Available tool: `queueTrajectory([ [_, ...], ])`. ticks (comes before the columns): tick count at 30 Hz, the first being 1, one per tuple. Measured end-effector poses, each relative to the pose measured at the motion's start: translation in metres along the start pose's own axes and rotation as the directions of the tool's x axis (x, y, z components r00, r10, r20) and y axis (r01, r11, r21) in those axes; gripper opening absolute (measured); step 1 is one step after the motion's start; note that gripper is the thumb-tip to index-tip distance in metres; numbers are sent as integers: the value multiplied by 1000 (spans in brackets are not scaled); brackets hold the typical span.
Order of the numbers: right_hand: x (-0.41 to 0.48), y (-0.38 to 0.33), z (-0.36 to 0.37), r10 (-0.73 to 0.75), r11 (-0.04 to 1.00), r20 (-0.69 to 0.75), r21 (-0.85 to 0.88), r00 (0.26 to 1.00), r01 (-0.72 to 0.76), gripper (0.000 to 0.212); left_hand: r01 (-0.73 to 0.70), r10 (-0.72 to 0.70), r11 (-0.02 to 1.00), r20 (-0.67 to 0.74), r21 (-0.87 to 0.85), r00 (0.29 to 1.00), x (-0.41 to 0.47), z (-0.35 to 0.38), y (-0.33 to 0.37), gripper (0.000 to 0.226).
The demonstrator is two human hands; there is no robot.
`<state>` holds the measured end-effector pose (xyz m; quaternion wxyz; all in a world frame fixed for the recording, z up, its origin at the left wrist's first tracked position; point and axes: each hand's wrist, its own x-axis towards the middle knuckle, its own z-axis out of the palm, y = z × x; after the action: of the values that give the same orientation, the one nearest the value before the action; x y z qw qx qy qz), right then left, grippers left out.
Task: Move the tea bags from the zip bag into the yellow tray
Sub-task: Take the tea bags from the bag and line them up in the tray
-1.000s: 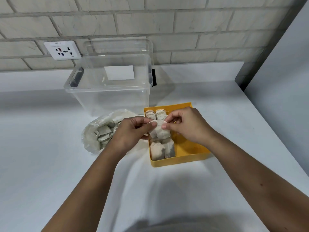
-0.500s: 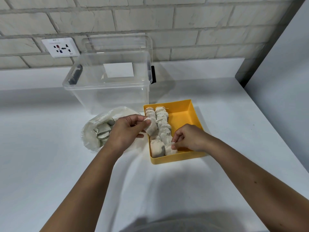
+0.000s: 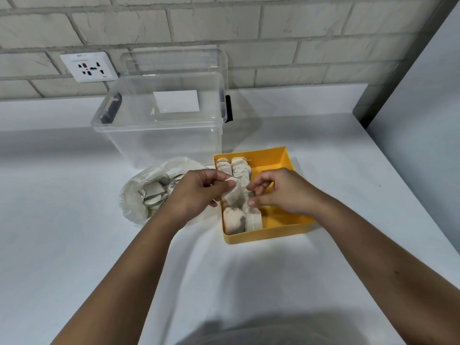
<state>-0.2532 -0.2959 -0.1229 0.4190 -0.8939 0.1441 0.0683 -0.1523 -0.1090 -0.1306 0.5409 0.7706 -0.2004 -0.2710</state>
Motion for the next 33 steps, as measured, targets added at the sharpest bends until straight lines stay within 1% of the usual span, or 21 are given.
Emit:
queueTrajectory([
  [1,-1,-5,-2,-20,1000,8,11,1000,20,32,-14,14,1000,28,17,1000,1,3,3,10],
  [4,-4,-11,-1,-54,998,-18,-21,998,54,15,-40,35,998,87,50,996,1,12,12,9],
  [7,-6,-4,2,-5,999,-6,-38,1000,5,15,-55,51,994,48,96,998,1,15,7,4],
  [8,-7,0,2,29,999,25,-45,999,-28,17,-73,72,985,17,158,997,1,15,4,3],
  [9,-7,5,3,70,996,59,-56,996,-67,17,-102,110,957,-12,272,994,0,14,-1,3],
  [10,-7,10,5,109,992,88,-66,990,-103,18,-139,164,898,-25,418,986,-1,14,-5,4],
  [11,-7,13,6,140,989,110,-71,984,-132,20,-178,226,809,-17,560,974,-2,14,-9,6],
  [12,-8,15,7,166,985,131,-76,977,-157,22,-210,276,719,6,662,961,-3,16,-13,9],
  [13,-8,17,8,190,980,153,-86,970,-179,22,-224,298,654,26,723,954,-4,19,-15,11],
  [14,-8,17,9,212,975,174,-97,962,-198,22,-221,299,611,37,760,954,-5,21,-14,13],
  [16,-7,15,11,255,964,196,-122,947,-235,23,-192,278,529,44,827,959,-7,27,-11,20],
  [18,-6,13,13,292,952,210,-160,933,-262,22,-148,265,424,34,894,964,-8,30,-10,27],
  [20,-4,13,15,311,943,217,-192,925,-272,24,-116,249,340,30,933,968,-6,32,-11,31],
  [23,-3,16,17,305,943,201,-198,931,-266,25,-104,232,272,40,957,972,-6,30,-12,36],
  [25,-1,18,18,293,949,185,-178,938,-261,23,-88,231,274,23,958,973,-6,31,-14,34],
  [27,0,19,19,284,953,169,-162,944,-258,22,-100,298,289,10,952,955,-6,30,-20,26],
  [29,2,21,21,274,955,150,-156,950,-251,21,-77,322,260,-11,962,947,-6,29,-24,16],
  [33,3,23,24,244,963,90,-140,965,-231,21,-53,380,250,-47,967,924,-6,27,-32,16],
])
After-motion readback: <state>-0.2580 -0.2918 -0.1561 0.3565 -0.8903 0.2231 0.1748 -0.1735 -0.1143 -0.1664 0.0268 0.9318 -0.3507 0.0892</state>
